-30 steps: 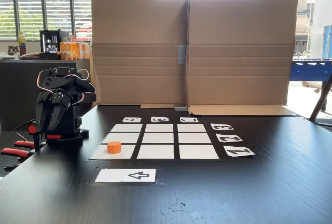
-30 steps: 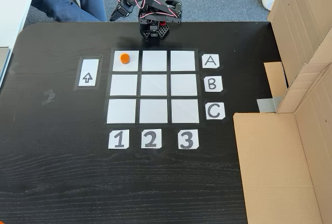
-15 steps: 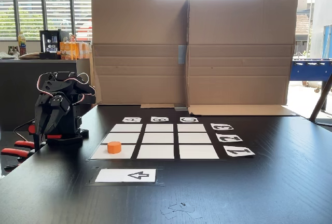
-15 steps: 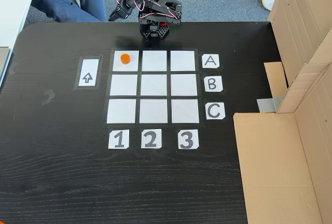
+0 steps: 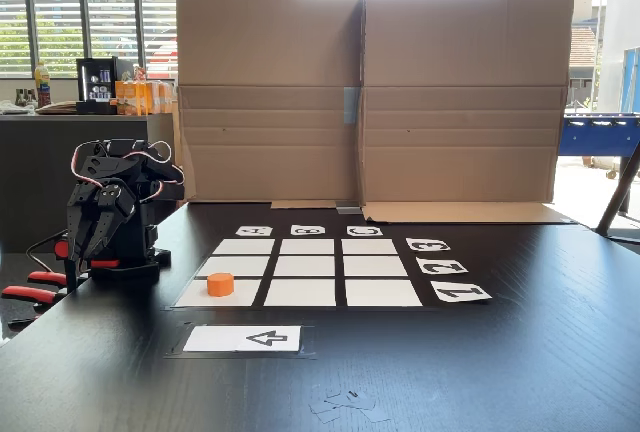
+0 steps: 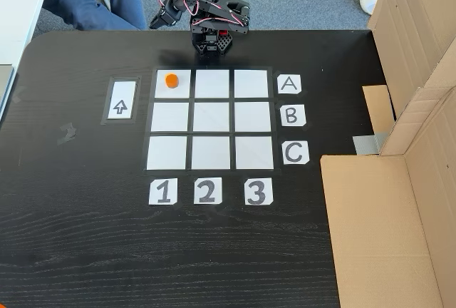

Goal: Pick up the round, orange token and place it in the grid on square A1.

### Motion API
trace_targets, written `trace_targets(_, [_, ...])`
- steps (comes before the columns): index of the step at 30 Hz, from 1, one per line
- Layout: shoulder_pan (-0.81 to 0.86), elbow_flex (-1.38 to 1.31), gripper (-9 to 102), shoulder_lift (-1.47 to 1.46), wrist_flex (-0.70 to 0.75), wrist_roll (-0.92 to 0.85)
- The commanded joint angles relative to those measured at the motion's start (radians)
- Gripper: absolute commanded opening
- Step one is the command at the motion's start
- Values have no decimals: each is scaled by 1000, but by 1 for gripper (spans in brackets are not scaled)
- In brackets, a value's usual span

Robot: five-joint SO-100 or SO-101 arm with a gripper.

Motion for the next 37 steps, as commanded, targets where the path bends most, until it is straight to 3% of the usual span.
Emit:
trace_targets(1, [-3,-3,5,-17,-15,-3])
trace_targets(37, [-2,-6,5,-37,-18,-3])
